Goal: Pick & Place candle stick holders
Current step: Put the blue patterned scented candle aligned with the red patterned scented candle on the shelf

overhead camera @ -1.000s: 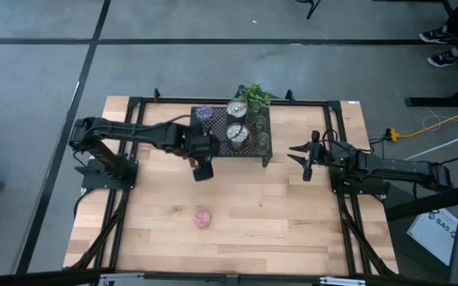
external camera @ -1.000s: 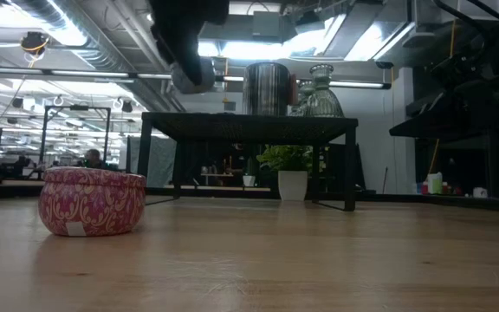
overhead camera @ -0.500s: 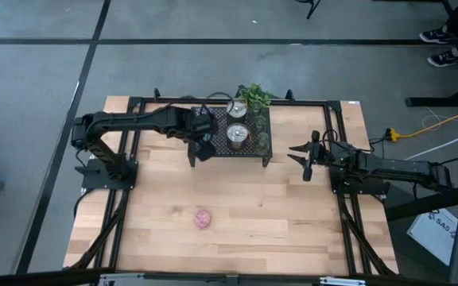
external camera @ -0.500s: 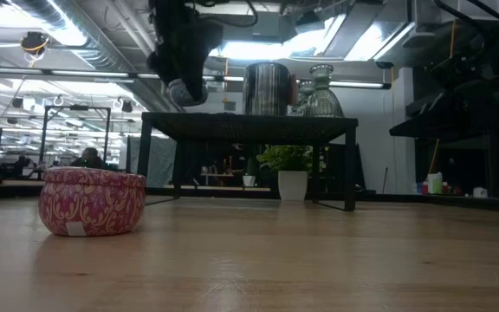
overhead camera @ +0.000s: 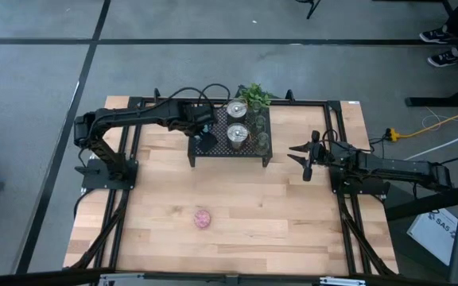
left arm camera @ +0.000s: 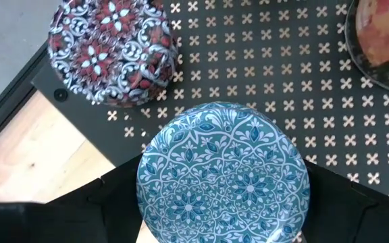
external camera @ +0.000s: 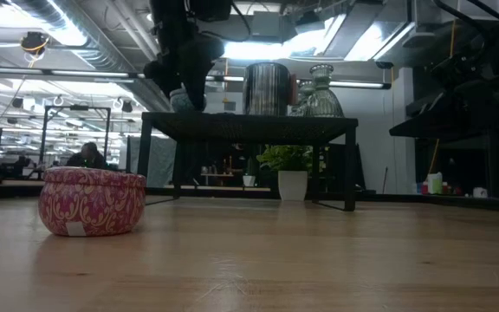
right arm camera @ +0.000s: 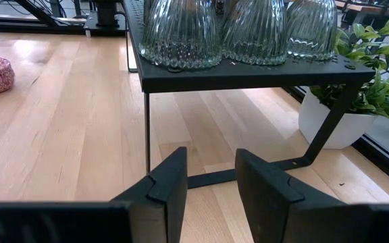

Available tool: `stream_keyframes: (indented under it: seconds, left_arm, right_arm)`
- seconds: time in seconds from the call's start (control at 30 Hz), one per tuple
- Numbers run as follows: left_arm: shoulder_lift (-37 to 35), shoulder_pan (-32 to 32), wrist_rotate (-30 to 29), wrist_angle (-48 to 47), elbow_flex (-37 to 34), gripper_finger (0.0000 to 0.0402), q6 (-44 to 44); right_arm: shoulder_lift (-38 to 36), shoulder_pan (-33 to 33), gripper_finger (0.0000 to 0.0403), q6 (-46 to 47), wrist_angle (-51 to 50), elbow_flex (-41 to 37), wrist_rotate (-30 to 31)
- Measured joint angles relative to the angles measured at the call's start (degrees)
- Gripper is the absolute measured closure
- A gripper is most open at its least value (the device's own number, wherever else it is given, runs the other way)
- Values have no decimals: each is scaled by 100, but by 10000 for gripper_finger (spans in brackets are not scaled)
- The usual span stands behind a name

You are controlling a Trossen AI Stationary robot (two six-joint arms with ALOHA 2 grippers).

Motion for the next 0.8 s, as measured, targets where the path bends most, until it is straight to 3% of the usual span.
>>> stream_keyframes:
  seconds: [0.53, 0.8]
  left_arm:
    - [232, 31, 8, 156, 1, 100, -340]
    - [232, 31, -672, 285, 1, 85, -258]
  right_arm:
    - [0, -1, 275, 0, -2, 0, 0]
    - [0, -2, 274, 0, -2, 0, 0]
